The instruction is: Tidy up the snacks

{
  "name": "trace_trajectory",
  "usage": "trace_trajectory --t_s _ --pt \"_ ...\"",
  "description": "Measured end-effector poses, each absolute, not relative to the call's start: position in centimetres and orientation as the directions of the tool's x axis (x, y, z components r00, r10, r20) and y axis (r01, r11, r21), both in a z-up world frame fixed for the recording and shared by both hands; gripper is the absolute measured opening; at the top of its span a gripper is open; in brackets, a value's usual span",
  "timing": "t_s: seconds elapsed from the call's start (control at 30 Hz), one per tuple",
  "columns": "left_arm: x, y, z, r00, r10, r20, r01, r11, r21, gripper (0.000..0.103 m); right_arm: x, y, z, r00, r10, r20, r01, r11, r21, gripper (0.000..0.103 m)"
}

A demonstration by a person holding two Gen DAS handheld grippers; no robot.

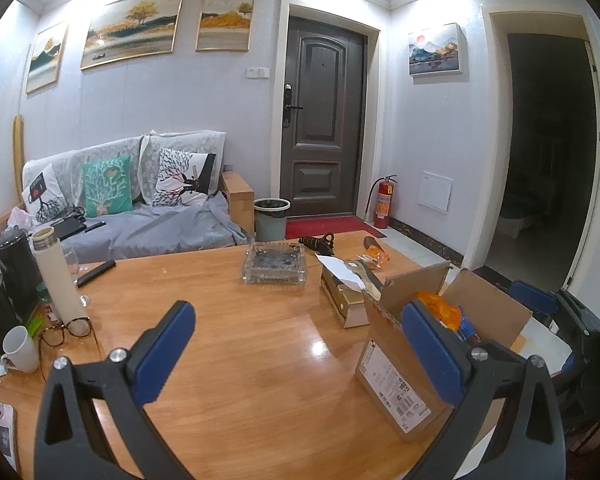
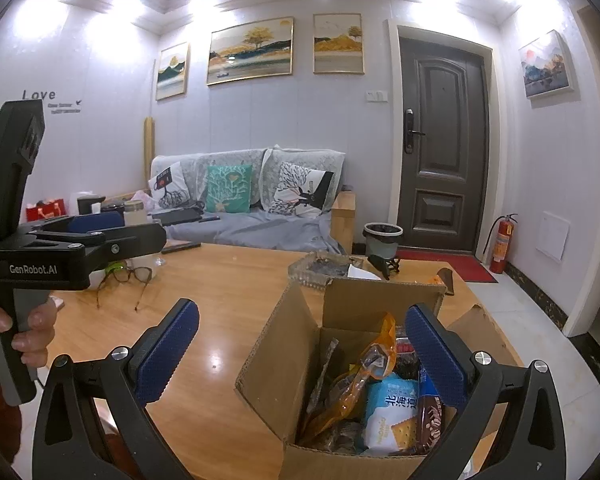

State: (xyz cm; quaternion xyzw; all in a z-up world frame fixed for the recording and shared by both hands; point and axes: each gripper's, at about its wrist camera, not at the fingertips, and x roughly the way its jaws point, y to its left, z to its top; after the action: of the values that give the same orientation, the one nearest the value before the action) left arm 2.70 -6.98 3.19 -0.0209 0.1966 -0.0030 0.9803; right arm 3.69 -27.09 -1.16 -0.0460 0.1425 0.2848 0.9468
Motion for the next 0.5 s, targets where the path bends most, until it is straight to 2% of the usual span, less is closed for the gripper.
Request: trace_trajectory --t_s 0.5 --pt "2.73 -6.82 3.25 0.923 -0.012 -0.384 -0.002 0.999 -0.037 0.102 3.36 -26.74 -1.56 0.798 0.524 -0.299 -0.550 0.835 -0.002 0.103"
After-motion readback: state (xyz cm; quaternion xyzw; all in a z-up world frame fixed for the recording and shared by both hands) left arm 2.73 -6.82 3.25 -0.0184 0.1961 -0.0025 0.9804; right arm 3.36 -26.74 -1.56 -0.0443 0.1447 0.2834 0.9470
